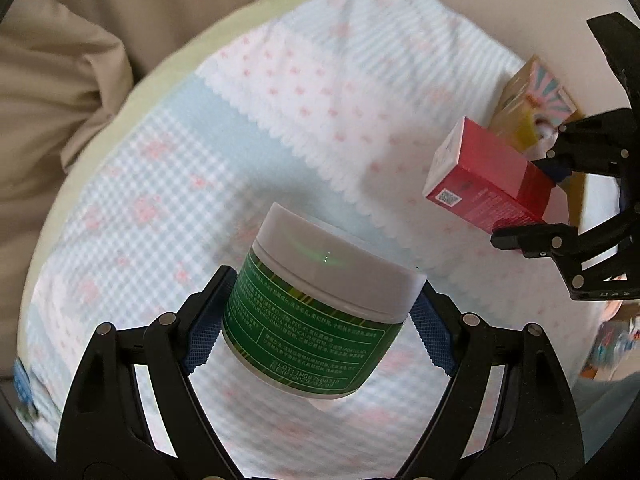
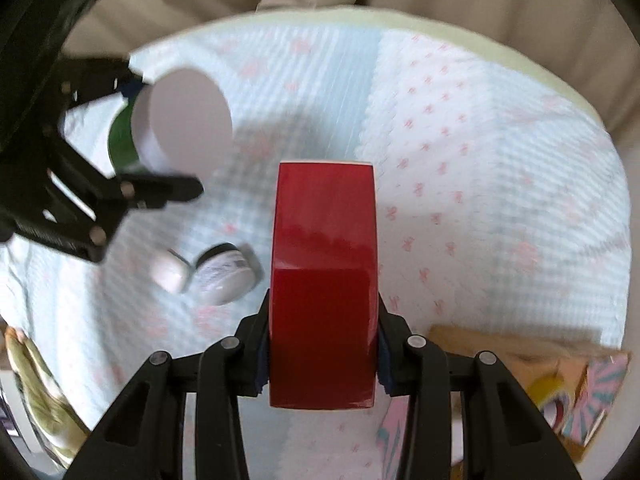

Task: Organize rigid objects
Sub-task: 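Lift and carry the green jar and red box over the cardboard box with both tools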

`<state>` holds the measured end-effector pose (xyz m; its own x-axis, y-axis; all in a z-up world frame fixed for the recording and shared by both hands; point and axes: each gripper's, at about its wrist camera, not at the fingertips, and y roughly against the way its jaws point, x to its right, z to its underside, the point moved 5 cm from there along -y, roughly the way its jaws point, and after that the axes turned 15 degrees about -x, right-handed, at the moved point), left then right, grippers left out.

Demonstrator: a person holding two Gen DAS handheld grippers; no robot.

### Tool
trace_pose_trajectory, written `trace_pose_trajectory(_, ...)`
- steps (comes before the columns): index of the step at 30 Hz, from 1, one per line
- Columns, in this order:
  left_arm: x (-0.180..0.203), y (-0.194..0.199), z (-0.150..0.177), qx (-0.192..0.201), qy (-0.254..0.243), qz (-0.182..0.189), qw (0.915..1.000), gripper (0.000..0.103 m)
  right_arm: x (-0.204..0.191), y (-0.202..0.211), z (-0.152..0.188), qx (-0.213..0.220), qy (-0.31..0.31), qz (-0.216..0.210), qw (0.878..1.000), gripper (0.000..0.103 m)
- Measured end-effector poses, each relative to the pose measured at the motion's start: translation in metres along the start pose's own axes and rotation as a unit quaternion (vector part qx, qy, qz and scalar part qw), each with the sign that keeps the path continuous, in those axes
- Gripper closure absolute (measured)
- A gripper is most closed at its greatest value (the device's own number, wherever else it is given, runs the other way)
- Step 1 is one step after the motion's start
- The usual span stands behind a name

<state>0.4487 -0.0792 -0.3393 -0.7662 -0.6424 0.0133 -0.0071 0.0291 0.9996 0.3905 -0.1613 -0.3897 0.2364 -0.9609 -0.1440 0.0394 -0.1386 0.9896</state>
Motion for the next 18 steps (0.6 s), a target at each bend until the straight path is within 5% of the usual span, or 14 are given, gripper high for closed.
trace_pose_trajectory(9,0.075,0.096,0.004,0.05,0.0,0.013,0.9987,0.021,0.009,0.1,0.069,0.048,-0.052,0.007,0.997,0.065)
trace_pose_trajectory(18,0.155,0.144,-0.012,0.071,-0.003,0.018,0.9973,0.021,0.064,0.175,0.136,0.091,-0.113,0.002,0.989,0.065)
